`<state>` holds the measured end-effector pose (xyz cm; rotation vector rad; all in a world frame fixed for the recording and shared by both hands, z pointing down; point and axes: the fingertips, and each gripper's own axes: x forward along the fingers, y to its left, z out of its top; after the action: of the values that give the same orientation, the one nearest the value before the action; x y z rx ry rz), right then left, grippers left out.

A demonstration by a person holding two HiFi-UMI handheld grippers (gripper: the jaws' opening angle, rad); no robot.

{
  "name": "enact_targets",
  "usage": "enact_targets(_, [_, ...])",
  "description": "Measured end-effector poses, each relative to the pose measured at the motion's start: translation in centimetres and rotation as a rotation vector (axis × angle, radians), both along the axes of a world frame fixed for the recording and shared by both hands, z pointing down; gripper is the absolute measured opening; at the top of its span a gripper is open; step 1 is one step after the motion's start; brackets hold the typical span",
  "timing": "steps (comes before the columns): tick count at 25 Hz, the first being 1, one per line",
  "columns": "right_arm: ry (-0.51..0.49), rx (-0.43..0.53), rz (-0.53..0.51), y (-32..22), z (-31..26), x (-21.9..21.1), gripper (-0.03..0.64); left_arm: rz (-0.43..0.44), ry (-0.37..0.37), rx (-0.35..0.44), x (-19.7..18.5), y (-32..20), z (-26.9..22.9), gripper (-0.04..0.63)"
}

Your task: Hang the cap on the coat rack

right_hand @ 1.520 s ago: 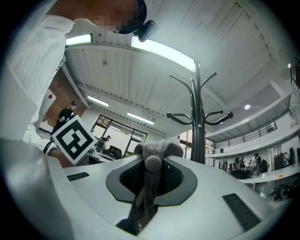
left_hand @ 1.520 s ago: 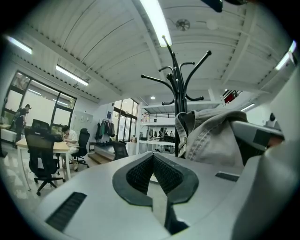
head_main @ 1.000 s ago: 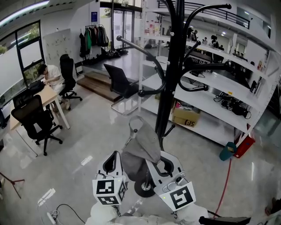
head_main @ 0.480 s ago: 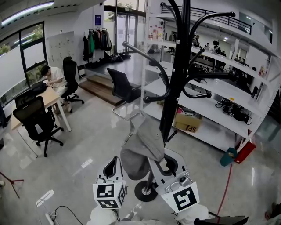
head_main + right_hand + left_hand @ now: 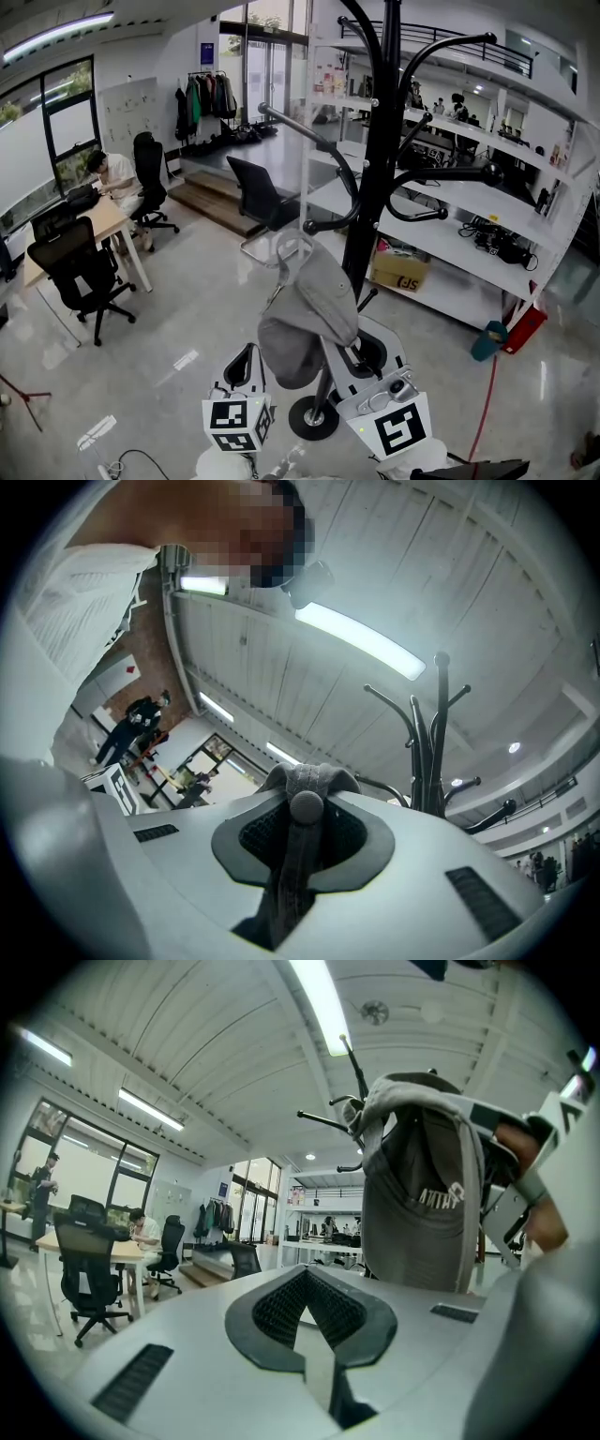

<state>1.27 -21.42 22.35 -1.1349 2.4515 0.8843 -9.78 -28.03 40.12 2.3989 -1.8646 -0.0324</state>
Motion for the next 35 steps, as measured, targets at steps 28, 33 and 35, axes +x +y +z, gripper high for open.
enact_targets(28, [-0.040,0.159,0.047,0.4,-4.2,1.3,0.044,0.000,0.009,0.003,0.4,-1.8,0.1,0.001])
enact_targets(33, [-0.030,0.170,0.086,-0.1,-4.4,1.6,0.044,0.006,0.015,-0.003,0.7,-2.1,0.3,0.001])
enact_targets(35, [-0.032,0.167,0.092,-0.4,-4.4,1.7,0.044,0.008,0.015,-0.006,0.8,-2.2,0.4,0.002])
